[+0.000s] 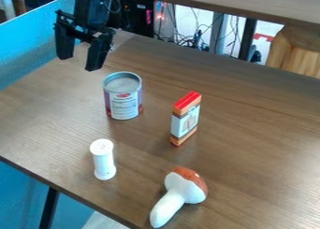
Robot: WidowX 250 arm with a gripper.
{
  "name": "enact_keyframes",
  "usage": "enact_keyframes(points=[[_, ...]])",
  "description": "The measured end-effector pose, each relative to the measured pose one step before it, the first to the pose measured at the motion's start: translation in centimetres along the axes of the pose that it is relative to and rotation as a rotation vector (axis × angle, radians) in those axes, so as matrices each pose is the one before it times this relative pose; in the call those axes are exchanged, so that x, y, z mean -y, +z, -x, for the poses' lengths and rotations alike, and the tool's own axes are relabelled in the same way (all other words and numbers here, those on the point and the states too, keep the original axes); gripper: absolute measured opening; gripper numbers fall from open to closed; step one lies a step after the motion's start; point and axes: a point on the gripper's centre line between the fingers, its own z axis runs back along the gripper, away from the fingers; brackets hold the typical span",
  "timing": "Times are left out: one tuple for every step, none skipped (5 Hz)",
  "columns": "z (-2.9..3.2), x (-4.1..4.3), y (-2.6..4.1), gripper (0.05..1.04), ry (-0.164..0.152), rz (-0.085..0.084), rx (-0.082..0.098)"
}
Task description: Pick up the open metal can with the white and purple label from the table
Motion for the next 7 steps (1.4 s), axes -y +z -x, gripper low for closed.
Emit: enact_keyframes(points=[[-0.231,0.449,-1.489,1.001,-0.0116,0.0131,-0.0415],[-0.009,2.04,-0.42,1.001,-0.0486,0.0539,0.0163],[0.255,2.955,0.696,1.001,-0.0813,0.0198,0.0167],[0.176,0.724,-0.934,1.001,-0.0162,-0.0006,-0.0098],[-0.845,0.987,0.005,1.001,-0.0301,-0.024,0.0304],[-1.052,0.525,-0.469,1.001,-0.0048,-0.0241,0.0208],[-1.037,-0.221,0.087,1.001,-0.0245,-0.0036,0.0164]])
